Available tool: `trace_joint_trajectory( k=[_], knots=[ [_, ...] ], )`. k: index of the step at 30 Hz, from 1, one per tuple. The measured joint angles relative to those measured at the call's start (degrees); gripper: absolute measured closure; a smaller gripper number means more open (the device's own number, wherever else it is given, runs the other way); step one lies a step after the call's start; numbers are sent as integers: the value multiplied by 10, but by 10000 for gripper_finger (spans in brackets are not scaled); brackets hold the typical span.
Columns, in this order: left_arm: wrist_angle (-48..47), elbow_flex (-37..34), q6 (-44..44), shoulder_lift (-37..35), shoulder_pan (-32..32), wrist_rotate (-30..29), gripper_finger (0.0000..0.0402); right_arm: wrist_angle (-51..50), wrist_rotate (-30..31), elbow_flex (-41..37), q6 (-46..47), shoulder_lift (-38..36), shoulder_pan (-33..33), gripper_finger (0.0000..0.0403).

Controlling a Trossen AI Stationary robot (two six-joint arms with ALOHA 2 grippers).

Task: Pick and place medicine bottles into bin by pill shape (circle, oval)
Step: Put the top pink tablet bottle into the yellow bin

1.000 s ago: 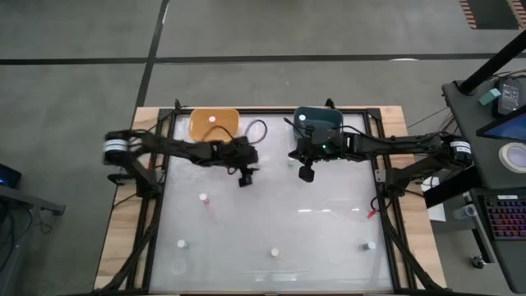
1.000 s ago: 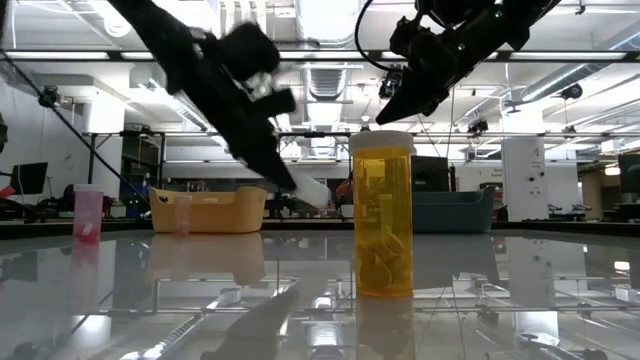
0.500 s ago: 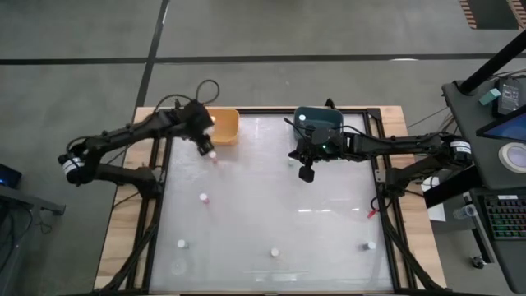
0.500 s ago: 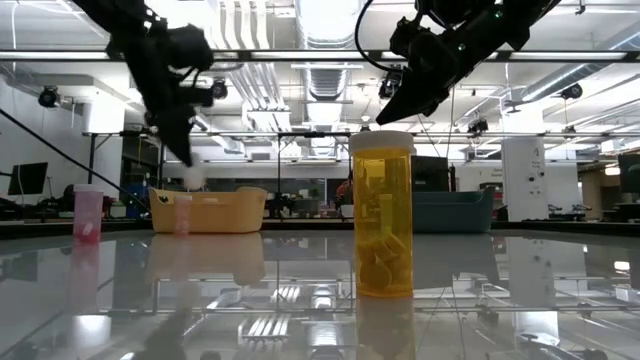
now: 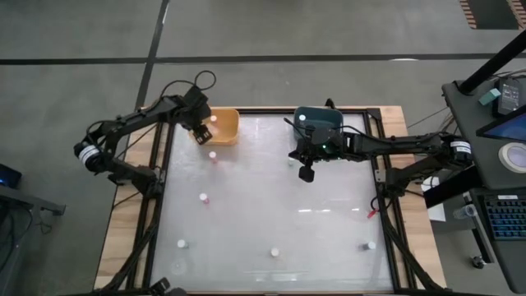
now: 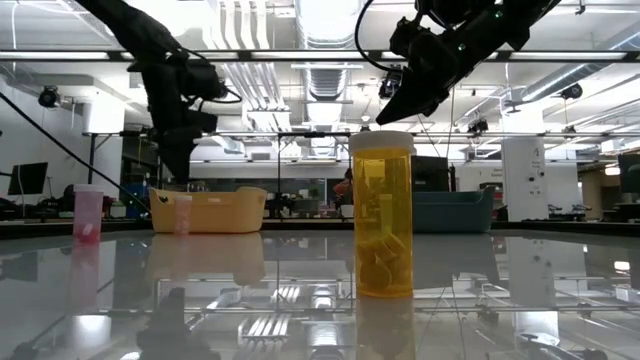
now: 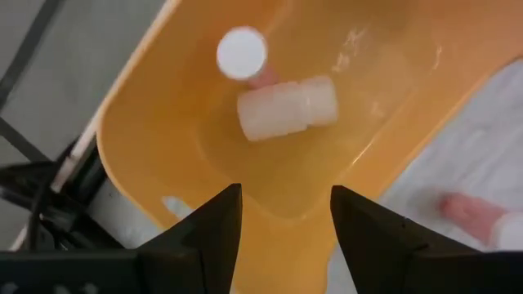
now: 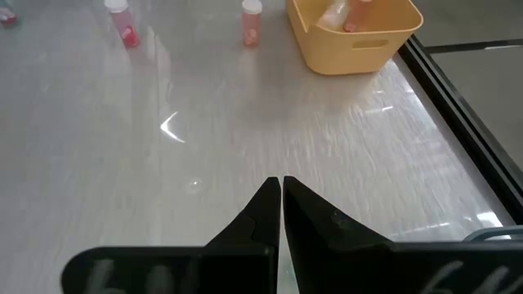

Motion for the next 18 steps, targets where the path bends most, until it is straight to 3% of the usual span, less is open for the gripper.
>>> trace_joint_trajectory(
  k=[9, 14, 18],
  knots=[
    [10, 34, -2, -51, -72, 28, 229, 0, 0, -3, 0, 0, 0, 394],
    [74, 21, -4, -94, -146, 86, 229, 5, 0, -6, 0, 11, 0, 394],
    [134, 11, -32, -107, -208, 98, 229, 9, 0, -6, 1, 33, 0, 394]
  ],
)
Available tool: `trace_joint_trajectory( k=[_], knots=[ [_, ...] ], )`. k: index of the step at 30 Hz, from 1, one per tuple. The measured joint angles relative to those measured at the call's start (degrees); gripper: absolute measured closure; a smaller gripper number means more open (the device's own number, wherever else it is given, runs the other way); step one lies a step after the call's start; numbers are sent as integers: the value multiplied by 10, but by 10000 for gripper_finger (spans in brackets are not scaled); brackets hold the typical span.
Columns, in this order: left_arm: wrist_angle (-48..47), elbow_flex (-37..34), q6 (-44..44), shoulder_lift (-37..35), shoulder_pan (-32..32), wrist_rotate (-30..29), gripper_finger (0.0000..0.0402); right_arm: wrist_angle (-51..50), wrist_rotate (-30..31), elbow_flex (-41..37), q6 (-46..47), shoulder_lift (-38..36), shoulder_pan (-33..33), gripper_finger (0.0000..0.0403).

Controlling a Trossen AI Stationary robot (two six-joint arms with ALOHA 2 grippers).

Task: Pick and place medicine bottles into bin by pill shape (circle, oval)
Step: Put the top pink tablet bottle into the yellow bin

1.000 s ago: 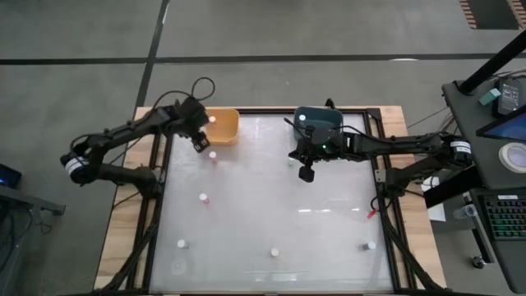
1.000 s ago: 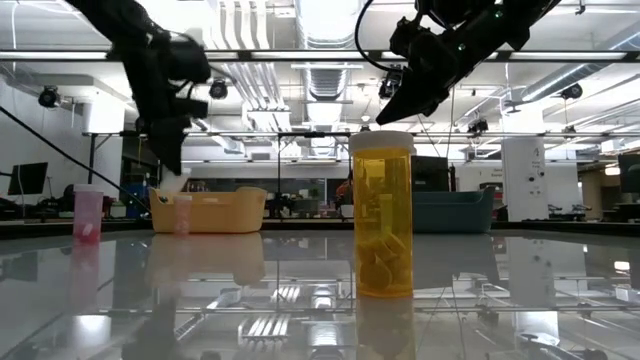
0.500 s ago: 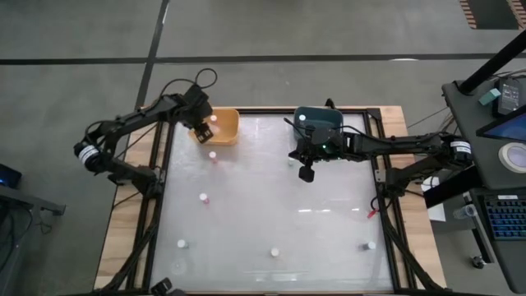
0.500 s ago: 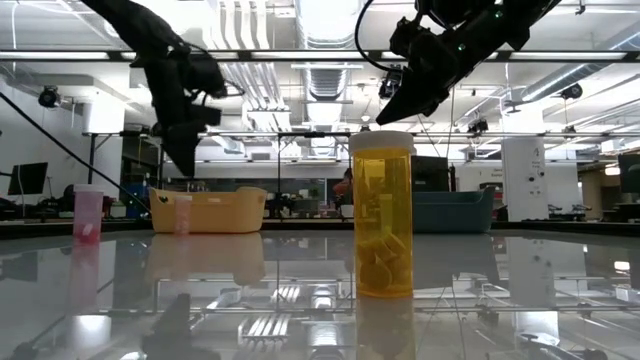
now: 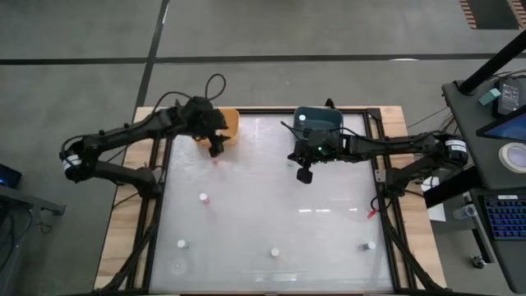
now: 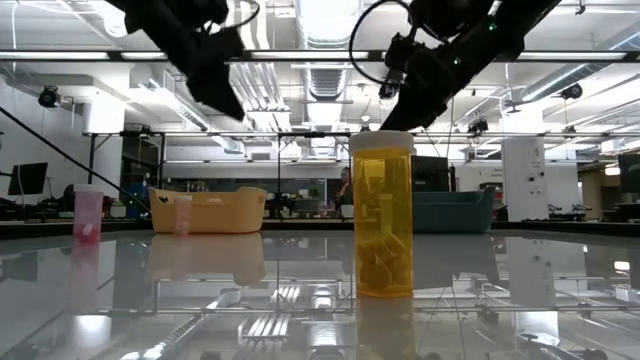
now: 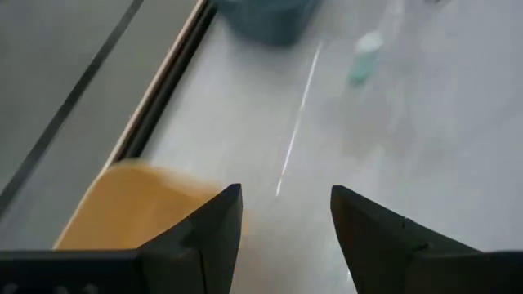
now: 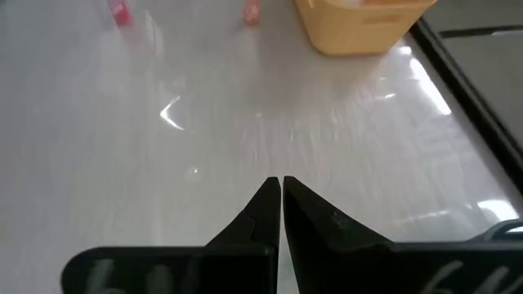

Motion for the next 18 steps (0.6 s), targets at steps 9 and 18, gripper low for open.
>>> trace_joint_trajectory(
  k=[9, 18],
  knots=[
    [138, -57, -15, -1, -109, 0, 229, 13, 0, 0, 1, 53, 0, 393],
    [177, -103, -47, -1, -131, -2, 229, 21, 0, 0, 12, 45, 0, 393]
  ],
)
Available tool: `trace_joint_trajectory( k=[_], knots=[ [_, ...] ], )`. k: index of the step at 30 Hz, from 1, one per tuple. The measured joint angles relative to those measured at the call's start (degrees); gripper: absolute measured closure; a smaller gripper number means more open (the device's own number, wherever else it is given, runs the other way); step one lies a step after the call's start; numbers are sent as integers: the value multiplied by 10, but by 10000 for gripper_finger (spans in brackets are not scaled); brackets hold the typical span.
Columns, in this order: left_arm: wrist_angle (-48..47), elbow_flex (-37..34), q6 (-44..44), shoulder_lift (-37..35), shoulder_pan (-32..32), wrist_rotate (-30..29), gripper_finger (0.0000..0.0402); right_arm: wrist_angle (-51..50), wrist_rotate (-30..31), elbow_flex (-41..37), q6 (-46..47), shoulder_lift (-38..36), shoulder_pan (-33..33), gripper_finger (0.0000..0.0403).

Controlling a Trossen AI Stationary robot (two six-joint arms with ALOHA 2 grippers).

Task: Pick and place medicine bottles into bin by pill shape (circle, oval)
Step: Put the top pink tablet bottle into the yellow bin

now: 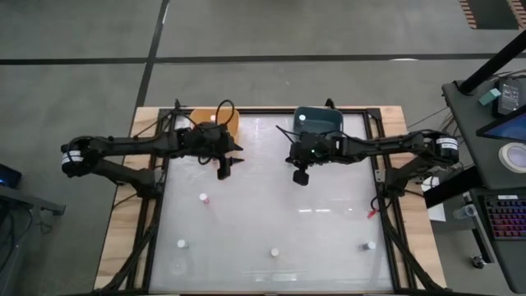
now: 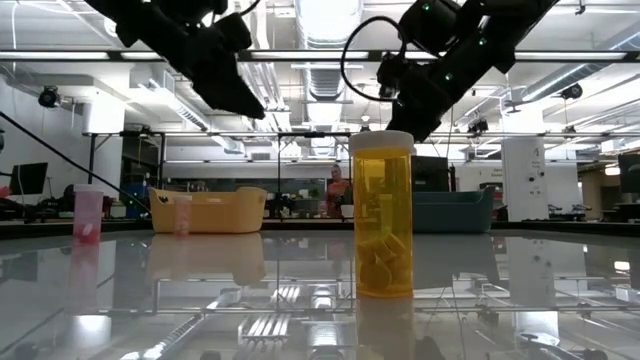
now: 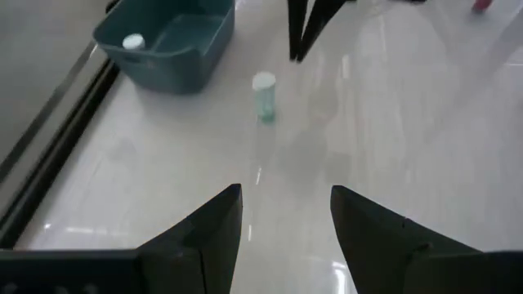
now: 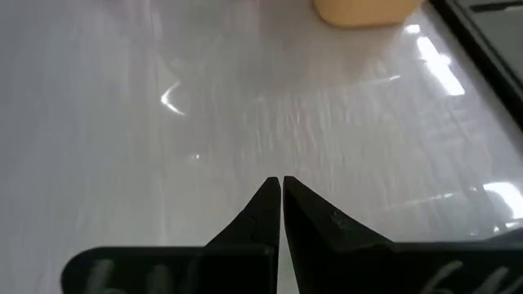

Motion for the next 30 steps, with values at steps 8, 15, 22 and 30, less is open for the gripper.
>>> trace_joint_trajectory(
  k=[8, 15, 22, 30],
  knots=[
    [-61, -20, -131, 0, 0, -49, 229, 3, 0, 0, 17, -26, 0, 346],
    [-262, -1, -351, -1, 9, -132, 228, 3, 0, 0, 10, -37, 0, 276],
    [-270, -15, -445, 5, 17, -160, 199, 2, 0, 0, -6, -37, 0, 232],
    [-269, -19, -475, 32, 32, -204, 158, -4, 0, 0, -5, -37, 0, 210]
  ],
)
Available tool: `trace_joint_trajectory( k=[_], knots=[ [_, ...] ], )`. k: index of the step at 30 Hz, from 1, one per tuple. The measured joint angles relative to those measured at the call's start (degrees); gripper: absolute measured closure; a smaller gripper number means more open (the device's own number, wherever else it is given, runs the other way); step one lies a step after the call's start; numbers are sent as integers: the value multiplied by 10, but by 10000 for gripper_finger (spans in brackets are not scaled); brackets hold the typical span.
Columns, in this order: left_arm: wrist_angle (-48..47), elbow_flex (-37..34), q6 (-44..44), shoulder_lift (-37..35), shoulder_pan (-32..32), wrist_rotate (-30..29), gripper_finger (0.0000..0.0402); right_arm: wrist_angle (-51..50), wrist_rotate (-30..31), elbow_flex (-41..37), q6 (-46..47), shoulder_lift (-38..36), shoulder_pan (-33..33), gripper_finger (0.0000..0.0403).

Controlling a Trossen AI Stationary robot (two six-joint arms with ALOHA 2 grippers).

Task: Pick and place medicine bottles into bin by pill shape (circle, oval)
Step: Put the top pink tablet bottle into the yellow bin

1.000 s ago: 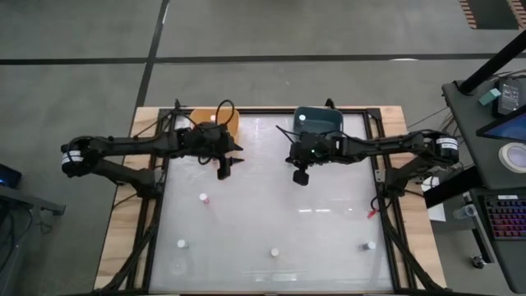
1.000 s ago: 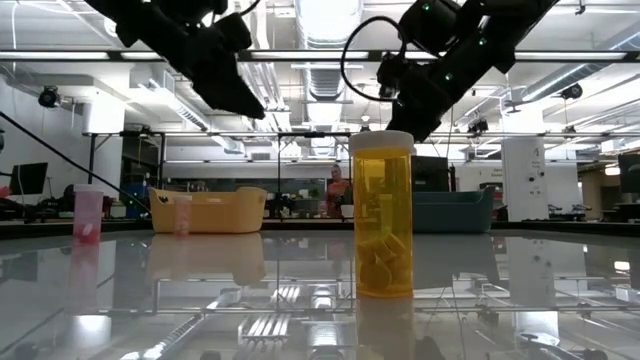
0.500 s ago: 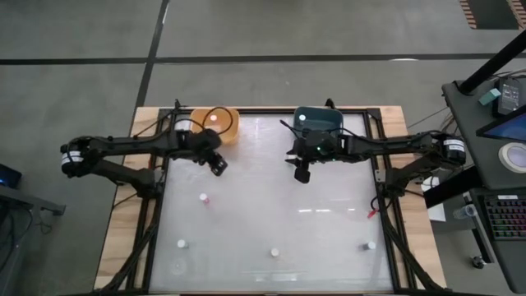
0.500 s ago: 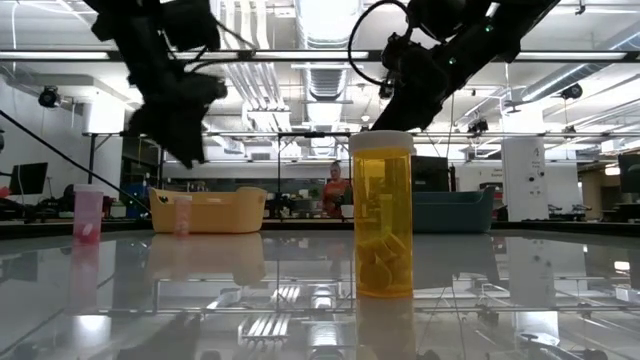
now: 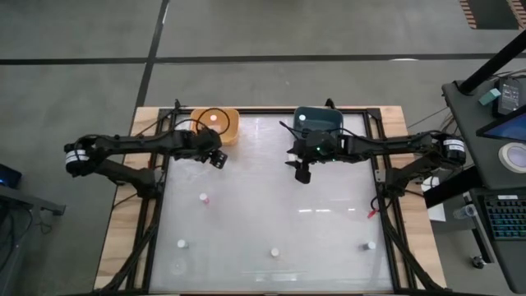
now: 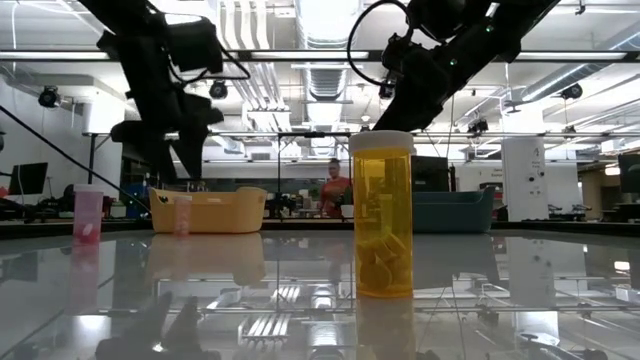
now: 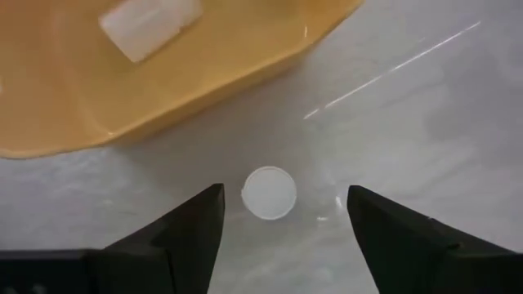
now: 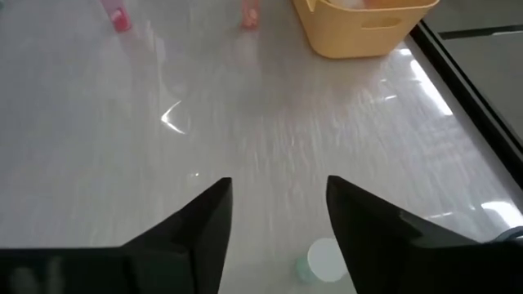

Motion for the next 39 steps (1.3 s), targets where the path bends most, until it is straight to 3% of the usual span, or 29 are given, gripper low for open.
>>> trace_joint_trajectory(
  k=[17, 32, 39],
  knots=[
    [21, 4, 13, 89, 1, 1, 161, -2, 0, 0, 3, 0, 0, 209],
    [18, 4, 15, 96, 1, 1, 306, -7, 0, 0, 8, 0, 0, 209],
    [16, 23, 33, 95, 1, 4, 312, -18, 0, 0, -13, 0, 0, 209]
  ],
)
